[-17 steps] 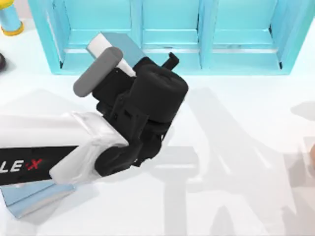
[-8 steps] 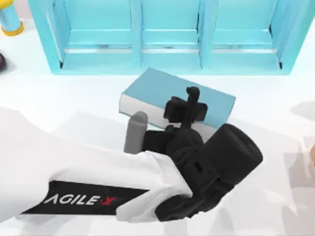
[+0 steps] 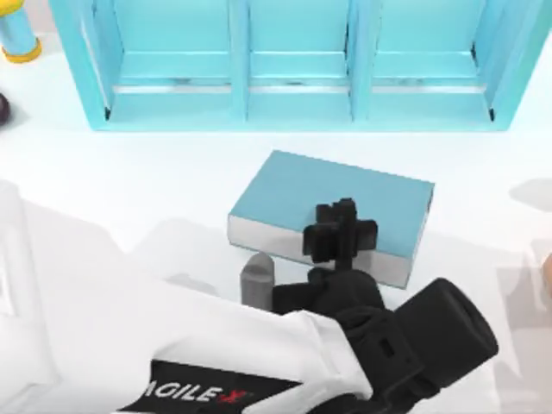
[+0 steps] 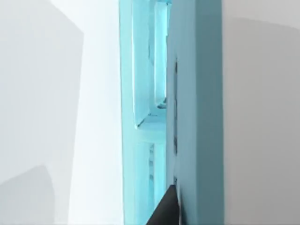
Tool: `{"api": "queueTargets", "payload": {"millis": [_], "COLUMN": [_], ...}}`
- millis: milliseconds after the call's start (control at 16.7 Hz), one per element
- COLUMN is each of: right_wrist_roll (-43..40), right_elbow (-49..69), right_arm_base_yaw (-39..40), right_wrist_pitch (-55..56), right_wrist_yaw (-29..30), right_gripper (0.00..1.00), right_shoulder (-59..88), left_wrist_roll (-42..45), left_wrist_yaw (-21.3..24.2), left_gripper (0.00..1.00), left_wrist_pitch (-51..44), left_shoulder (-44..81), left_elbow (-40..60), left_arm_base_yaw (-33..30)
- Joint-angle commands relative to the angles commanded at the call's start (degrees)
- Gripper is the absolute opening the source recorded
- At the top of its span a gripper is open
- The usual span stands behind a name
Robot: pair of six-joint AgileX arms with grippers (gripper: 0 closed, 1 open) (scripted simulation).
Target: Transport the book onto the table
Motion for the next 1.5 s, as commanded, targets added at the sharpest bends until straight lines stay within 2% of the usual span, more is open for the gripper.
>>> {"api": "queueTargets", "payload": {"millis": [780, 1140, 1380, 1500], "right_wrist_roll": [0.0, 0.0, 0.0, 0.0], "right_elbow": [0.0, 0.0, 0.0, 0.0], "right_arm_base_yaw": [0.0, 0.0, 0.0, 0.0], "right_wrist_pitch": [0.0, 0.0, 0.0, 0.0], "right_wrist_yaw": [0.0, 0.0, 0.0, 0.0], "right_gripper": [1.0, 1.0, 1.0, 1.0], "right_shoulder": [0.0, 0.0, 0.0, 0.0], "left_wrist_roll": [-1.6, -1.5, -1.5, -1.5], "left_wrist_yaw": [-0.2, -0.3, -0.2, -0.2], "left_gripper": [0.0, 0.0, 0.0, 0.15], "left_wrist_pitch": [-1.9, 4.5, 4.8, 4.8], "left_shoulder": [0.1, 4.3, 4.5, 4.5], "left_elbow": [-0.3, -2.2, -2.3, -2.3], "left_arm_base_yaw": [-0.5, -0.5, -0.5, -0.5]}}
